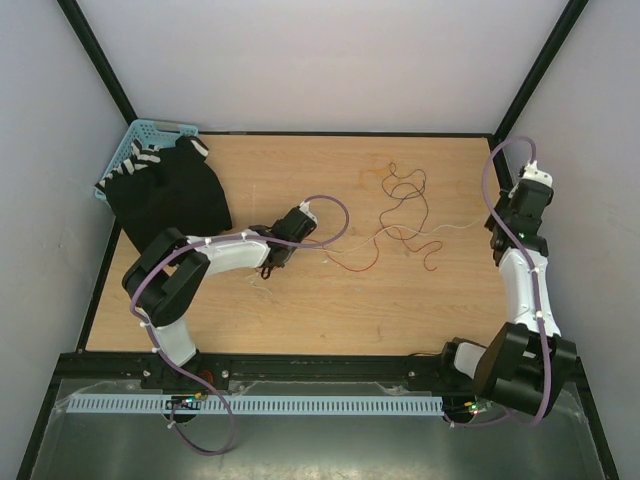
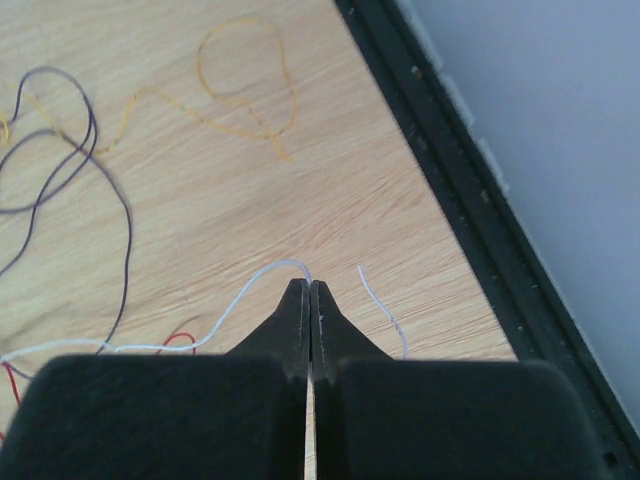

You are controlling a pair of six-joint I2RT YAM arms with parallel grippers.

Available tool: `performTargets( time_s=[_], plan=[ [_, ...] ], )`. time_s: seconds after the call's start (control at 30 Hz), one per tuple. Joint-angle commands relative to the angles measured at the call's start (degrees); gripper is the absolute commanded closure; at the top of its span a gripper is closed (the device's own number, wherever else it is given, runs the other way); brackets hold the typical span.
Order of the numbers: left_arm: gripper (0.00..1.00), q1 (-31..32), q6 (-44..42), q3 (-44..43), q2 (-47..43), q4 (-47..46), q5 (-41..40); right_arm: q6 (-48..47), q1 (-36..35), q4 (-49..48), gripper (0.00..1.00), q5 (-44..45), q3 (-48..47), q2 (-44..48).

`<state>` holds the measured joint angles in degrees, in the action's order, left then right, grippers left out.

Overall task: Zip-tie the wires
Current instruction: Straighten the cable at the center of the board.

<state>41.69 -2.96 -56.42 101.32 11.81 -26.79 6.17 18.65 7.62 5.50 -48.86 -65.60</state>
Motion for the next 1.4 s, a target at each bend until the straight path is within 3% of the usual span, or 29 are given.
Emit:
performTargets(
  time_s=[0.0,0.17,0.53,0.6,0.7,0.83,1.07,1.2,1.37],
  plan=[
    [0.65,-0.3,0.6,-0.7,-0.9,1.6,2.0,0.6,0.2,-0.1,1.0,-7.0,1.6,-1.9],
    [0.65,-0.2,0.8,-0.9,-0.8,1.9,2.3,1.7,0.2,-1.2,0.97,-12.2,3.0,-5.2],
    [0.6,-0.2,0.6,-1.3,-2.2,2.0,2.9,1.8,0.2,-3.1,0.93,-14.0,4.8,-12.9],
    [0.59,-0.2,0.4,-1.6,-2.6,2.1,3.0,1.7,0.2,-3.1,0.82,-14.6,4.8,-13.5],
    [0.57,-0.2,0.0,-1.9,-2.9,2.3,3.0,1.1,0.2,-2.9,0.58,-15.3,4.1,-13.4],
    [0.55,-0.2,-0.5,-2.3,-3.1,2.4,2.3,0.7,0.2,-1.7,0.43,-17.7,2.9,-11.6],
    [0.42,-0.3,-1.3,-3.4,-5.5,3.6,1.6,-0.8,0.2,1.4,0.29,-21.4,0.1,-9.5],
    [0.36,-0.5,-1.4,-4.1,-7.8,4.2,1.7,0.9,0.2,1.2,0.26,-23.8,-1.7,-10.7],
    [0.25,-2.2,-0.8,-6.5,-12.9,4.9,2.7,9.3,0.2,-8.1,0.22,-27.4,-1.8,-13.3]
  ],
)
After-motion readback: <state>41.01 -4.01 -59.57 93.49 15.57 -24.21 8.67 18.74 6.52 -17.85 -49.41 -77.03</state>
